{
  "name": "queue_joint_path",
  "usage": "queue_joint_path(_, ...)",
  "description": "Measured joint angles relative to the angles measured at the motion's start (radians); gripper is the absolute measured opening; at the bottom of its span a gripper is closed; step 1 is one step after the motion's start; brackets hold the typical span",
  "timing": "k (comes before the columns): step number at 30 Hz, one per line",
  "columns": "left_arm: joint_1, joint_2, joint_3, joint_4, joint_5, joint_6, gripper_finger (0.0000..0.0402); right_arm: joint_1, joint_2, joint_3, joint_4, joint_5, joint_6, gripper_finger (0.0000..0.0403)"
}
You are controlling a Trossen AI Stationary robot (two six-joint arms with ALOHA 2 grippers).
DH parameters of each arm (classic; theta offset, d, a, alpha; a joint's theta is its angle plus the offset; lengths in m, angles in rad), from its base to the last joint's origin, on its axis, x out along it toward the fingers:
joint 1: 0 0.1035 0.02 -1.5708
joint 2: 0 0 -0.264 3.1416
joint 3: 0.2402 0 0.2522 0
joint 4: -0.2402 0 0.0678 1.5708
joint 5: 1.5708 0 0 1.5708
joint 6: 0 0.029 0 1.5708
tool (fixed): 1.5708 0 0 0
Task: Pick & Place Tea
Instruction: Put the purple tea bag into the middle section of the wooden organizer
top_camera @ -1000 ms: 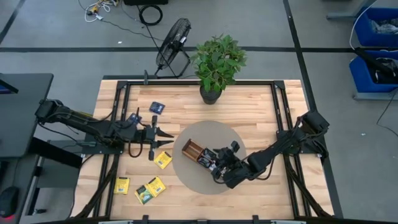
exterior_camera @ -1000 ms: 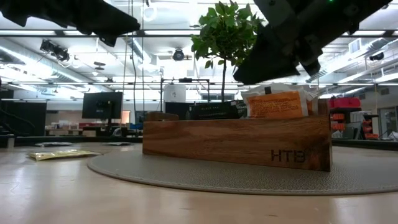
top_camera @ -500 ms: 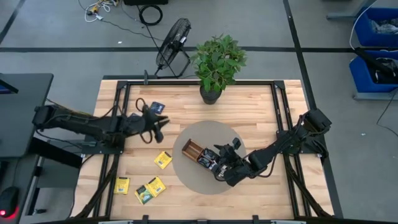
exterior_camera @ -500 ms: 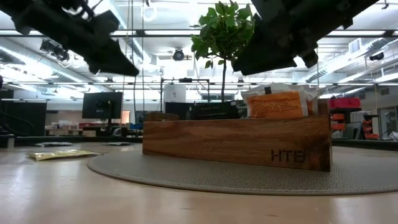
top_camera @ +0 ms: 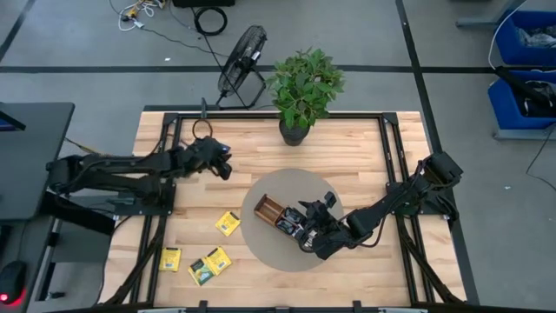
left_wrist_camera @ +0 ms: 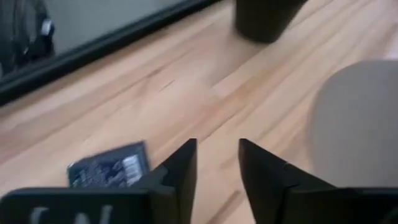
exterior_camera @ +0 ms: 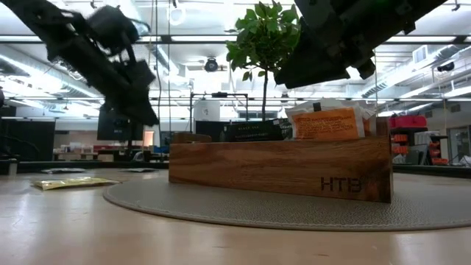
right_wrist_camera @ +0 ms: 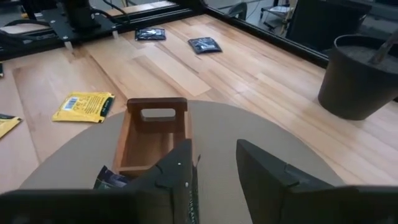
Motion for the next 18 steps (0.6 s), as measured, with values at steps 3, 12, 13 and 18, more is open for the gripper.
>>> queue_joint_path(3,0.053,0.064,0.000,0.002,0.006,-0.005,0.0166,0.000,0.000,0.000,0.000,0.008,0.000,0.0135)
queue_joint_path(12,0.201,0.226,0.002,0.048,0.057,0.027,0.0226,0.000,0.000,0.000,-0.003,0.008,-0.007,0.0135)
queue_joint_path(13,0.216,0.245,0.004,0.044,0.057,0.027,0.0226,0.000,0.000,0.000,-0.003,0.008,-0.007,0.0135)
queue_joint_path(18,0.262,0.324,0.044,0.047,0.117,0.031,0.0219,0.000,0.000,0.000,-0.002,0.008,-0.002,0.0135)
